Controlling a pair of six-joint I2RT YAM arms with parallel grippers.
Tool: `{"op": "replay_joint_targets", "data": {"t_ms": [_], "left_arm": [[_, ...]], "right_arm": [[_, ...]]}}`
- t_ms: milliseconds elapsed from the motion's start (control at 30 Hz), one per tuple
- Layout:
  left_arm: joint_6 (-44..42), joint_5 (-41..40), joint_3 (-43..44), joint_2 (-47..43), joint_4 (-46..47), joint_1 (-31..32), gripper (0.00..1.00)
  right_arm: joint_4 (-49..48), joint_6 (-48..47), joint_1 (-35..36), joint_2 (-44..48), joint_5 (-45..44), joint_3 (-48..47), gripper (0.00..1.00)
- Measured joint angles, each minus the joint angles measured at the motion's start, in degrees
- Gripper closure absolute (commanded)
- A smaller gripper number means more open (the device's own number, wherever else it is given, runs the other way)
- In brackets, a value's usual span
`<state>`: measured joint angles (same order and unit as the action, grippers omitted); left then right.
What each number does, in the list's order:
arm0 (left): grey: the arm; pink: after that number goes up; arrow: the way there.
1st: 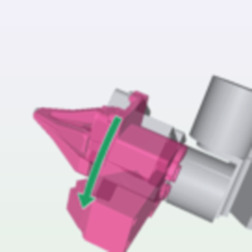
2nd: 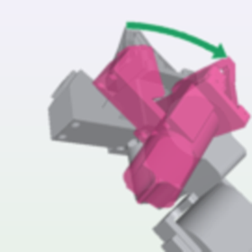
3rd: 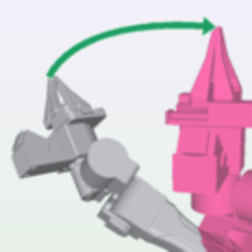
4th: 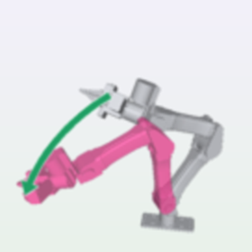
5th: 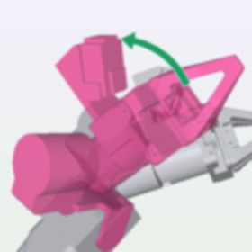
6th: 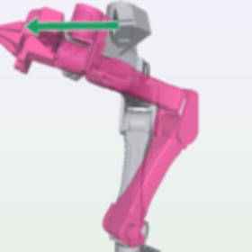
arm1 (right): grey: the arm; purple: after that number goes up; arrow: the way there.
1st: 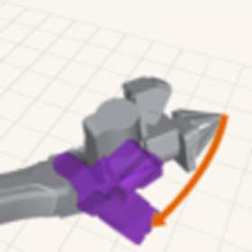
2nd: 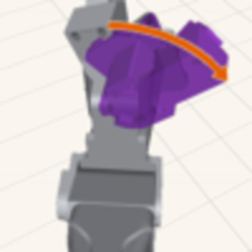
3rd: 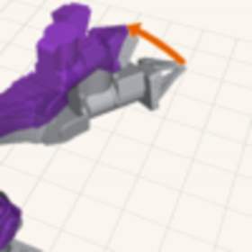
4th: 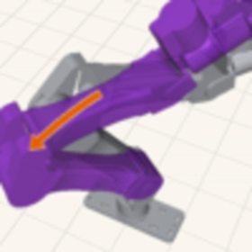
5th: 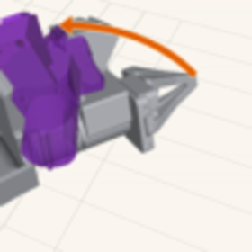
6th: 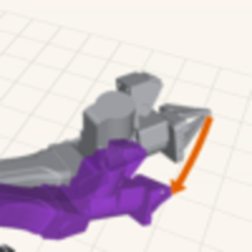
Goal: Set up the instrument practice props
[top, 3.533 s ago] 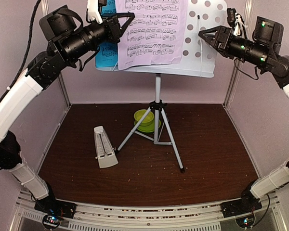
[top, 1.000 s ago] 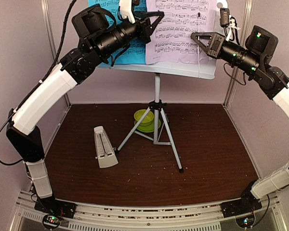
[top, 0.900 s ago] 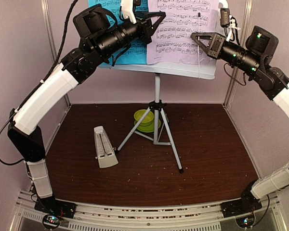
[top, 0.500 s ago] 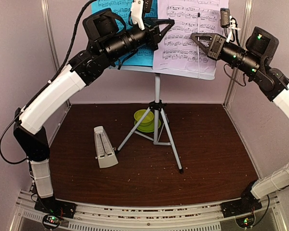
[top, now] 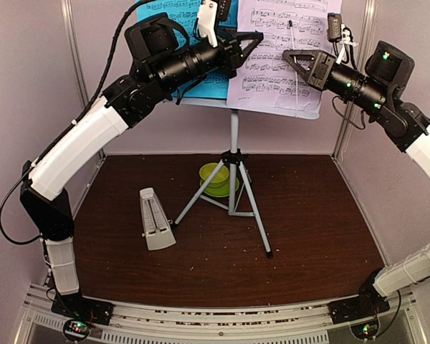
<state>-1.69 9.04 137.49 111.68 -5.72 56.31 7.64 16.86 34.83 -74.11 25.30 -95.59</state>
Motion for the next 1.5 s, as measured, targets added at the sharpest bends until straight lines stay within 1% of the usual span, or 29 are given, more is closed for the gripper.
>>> {"op": "replay_joint_targets", "data": {"t_ms": [100, 200, 267, 367, 500, 600, 700, 767, 833, 900, 933, 1067, 1200, 1333, 1500], "left_arm": [[-0.2, 0.0, 0.0, 0.0, 0.0, 0.0, 0.77], [-0.5, 0.0, 0.0, 0.0, -0.2, 0.0, 0.7], [-0.6, 0.0, 0.0, 0.0, -0.3, 0.0, 0.65], [-0.9, 0.0, 0.0, -0.1, -0.5, 0.0, 0.51], [-1.3, 0.0, -1.3, -1.4, -0.9, 0.1, 0.32], [-1.7, -0.1, -5.4, -4.7, -0.9, 0.1, 0.26], [-2.0, -0.3, -9.3, -8.3, -0.6, 0.2, 0.25], [-2.2, -0.4, -11.5, -10.5, -0.3, 0.3, 0.24], [-2.3, -0.5, -13.2, -12.3, -0.1, 0.4, 0.24], [-2.3, -0.8, -15.4, -14.4, 0.3, 0.4, 0.22], [-2.3, -1.0, -16.7, -15.5, 0.4, 0.4, 0.21], [-2.2, -3.0, -23.0, -20.3, 1.5, 0.4, 0.15], [-1.4, -5.8, -29.9, -25.4, 1.8, 0.2, 0.13], [1.7, -8.8, -36.4, -30.4, 1.5, -0.7, 0.12], [7.7, -11.9, -44.4, -36.0, 1.1, -3.8, 0.12]], "right_arm": [[-0.6, 0.2, 0.3, 0.0, 0.0, 0.5, 0.74], [-1.1, 0.4, 0.5, 0.1, 0.0, 0.9, 0.72], [-1.2, 0.5, 0.5, 0.3, 0.0, 1.1, 0.7], [-1.5, 0.7, 0.5, 0.9, -0.2, 1.8, 0.62], [-1.7, 1.3, 0.6, 2.5, -0.9, 3.5, 0.47], [-1.7, 1.2, 0.6, 3.8, -1.8, 4.5, 0.35], [-1.5, 1.0, 0.6, 5.4, -2.9, 4.9, 0.25], [-1.4, 0.9, 0.7, 6.6, -3.7, 5.2, 0.16], [-1.3, 0.9, 0.8, 7.6, -4.4, 5.2, 0.11], [-1.1, 0.9, 0.8, 8.7, -4.9, 5.2, 0.03], [-0.9, 0.8, 0.8, 9.1, -5.2, 5.3, 0.0], [-0.2, -0.2, 0.8, 11.4, -6.9, 6.6, 0.0], [0.2, -0.6, 0.4, 15.5, -9.1, 11.4, 0.0], [1.2, 0.1, -0.8, 20.2, -11.5, 17.6, 0.0], [5.0, 1.7, -3.8, 22.3, -11.7, 18.9, 0.0]]}}
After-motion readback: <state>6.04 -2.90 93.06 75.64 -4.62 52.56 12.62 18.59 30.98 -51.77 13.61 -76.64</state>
